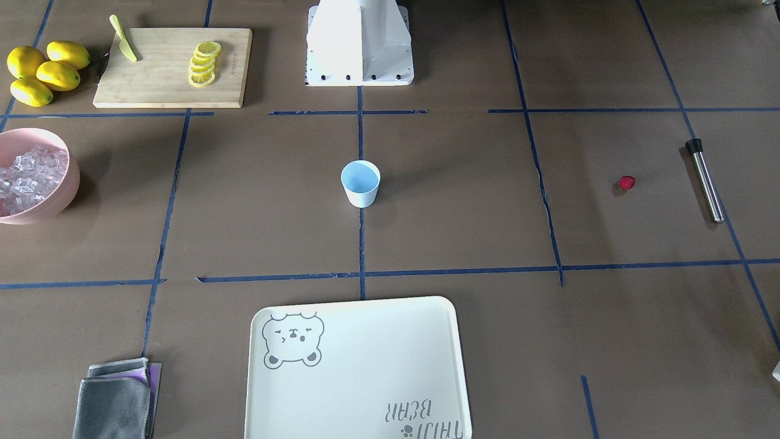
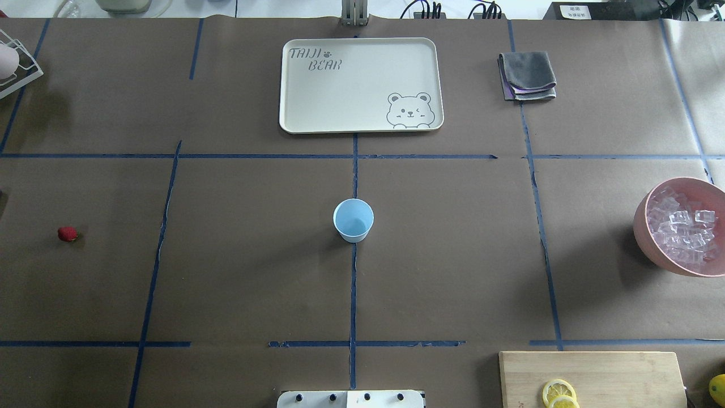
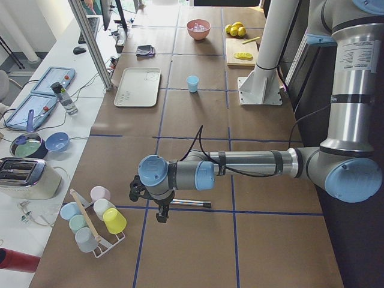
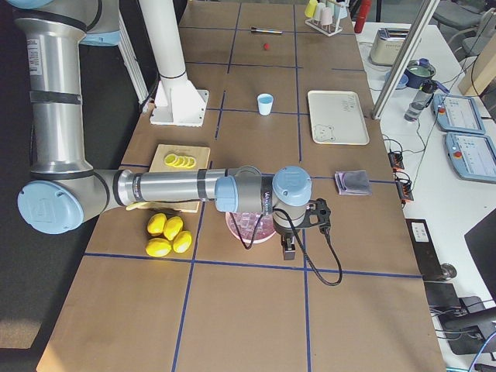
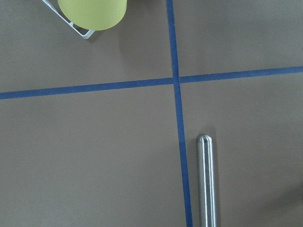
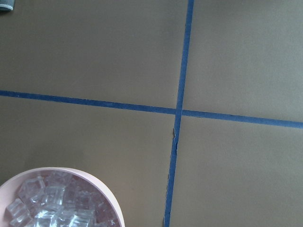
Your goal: Mash ice and strawberries in cup
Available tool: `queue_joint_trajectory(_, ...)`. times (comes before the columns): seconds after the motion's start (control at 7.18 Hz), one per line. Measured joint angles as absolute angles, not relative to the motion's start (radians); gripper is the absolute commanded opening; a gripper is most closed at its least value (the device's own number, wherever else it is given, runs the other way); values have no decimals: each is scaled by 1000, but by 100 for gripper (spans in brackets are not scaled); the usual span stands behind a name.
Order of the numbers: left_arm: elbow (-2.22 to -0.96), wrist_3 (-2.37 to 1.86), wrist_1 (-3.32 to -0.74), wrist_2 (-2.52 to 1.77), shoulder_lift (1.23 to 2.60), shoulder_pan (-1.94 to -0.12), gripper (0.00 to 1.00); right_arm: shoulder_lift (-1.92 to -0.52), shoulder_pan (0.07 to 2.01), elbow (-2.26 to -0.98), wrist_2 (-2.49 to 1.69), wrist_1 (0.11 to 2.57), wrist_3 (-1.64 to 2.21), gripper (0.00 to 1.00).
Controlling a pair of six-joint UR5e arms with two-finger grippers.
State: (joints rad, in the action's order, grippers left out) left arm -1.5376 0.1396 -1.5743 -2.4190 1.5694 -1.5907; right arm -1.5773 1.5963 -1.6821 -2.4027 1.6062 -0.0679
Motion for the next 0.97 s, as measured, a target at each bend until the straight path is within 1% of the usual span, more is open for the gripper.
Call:
queue_joint_trajectory(0.14,-1539,140,-1575,-2420,1569,-1591,100,-1582,1583,-1708,-2411,1607,-28,99)
queue_joint_trajectory(0.42,-1540,140,-1576,-2421,1569,-1591,100,-1638,1521,-1813,-2425,1599,149,98)
queue_joint_trajectory(0.56,-1541,140,-1576,-2421,1570,-1591,100,-1666,1493,-1840,-2419,1563,239,98)
queue_joint_trajectory(0.84,-1546,140,-1576,-2421,1569,-1591,100,-1724,1423,-1851,-2375,1398,438,98)
queue_joint_trajectory(0.97,-1547,140,-1576,-2421,1569,-1591,100,-1752,1378,-1850,-2351,1326,511,95)
